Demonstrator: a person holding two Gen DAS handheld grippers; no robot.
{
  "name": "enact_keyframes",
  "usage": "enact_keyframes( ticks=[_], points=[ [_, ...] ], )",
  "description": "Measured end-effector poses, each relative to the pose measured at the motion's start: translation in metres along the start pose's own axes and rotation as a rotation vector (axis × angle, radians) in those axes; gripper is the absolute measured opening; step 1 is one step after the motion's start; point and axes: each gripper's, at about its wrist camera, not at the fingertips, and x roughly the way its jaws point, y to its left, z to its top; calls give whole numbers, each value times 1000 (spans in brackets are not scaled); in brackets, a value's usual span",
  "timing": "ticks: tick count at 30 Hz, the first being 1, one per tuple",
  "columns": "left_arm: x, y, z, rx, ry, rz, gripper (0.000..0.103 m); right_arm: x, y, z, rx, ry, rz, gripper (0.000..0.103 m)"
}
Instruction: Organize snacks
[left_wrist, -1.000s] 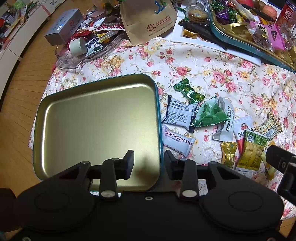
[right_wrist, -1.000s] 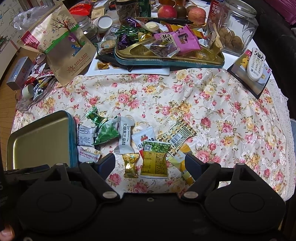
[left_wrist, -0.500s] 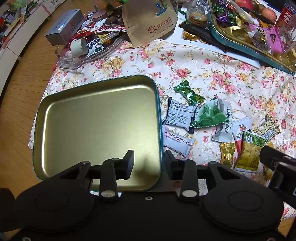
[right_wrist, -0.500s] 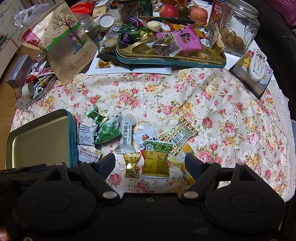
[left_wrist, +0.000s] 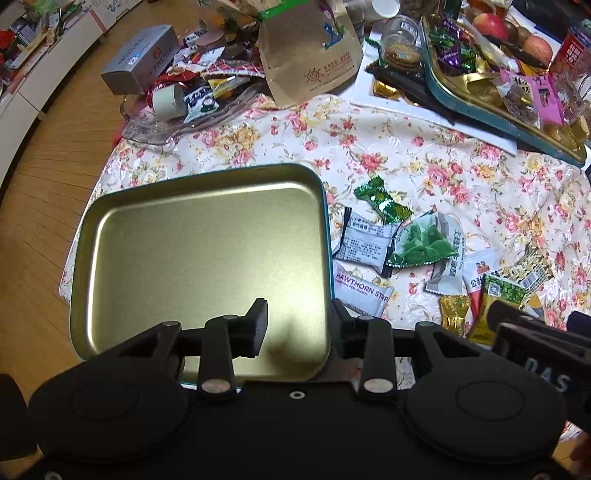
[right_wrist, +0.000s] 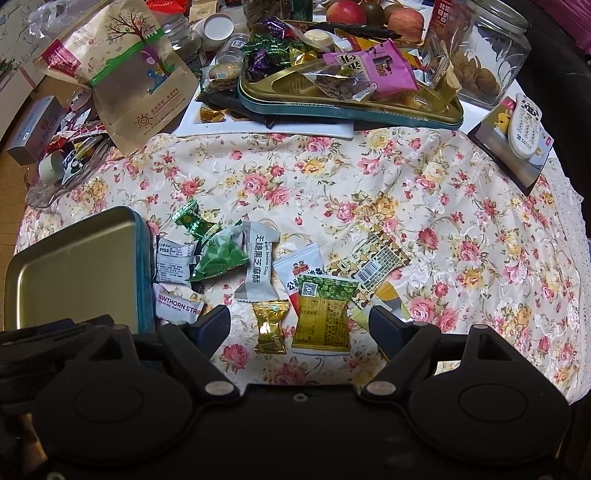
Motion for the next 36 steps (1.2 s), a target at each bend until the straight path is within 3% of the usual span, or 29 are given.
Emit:
enact_keyframes(
  ticks=[12,18,25,32,34,36],
  points=[
    [-8,8,-1,-8,-58,12,46,11,10,1,1,-5,-11,85],
    [-11,11,-2,-21,-72,-16,46,16,11,0,21,-17,-6,85],
    [-22,15,3,-60,-147,-56,46,7,0,2,49,-210,-50,85],
    [-34,27,13,-121,-183,-160,46,-29,-54,21,275,-375,147,90],
    [-33,26,15,-123,-184,-159,46,-35,-70,22,297,-434,200,94],
    [-31,20,15,-107,-180,-135,46,-36,-85,23,331,-443,190,94]
  ],
)
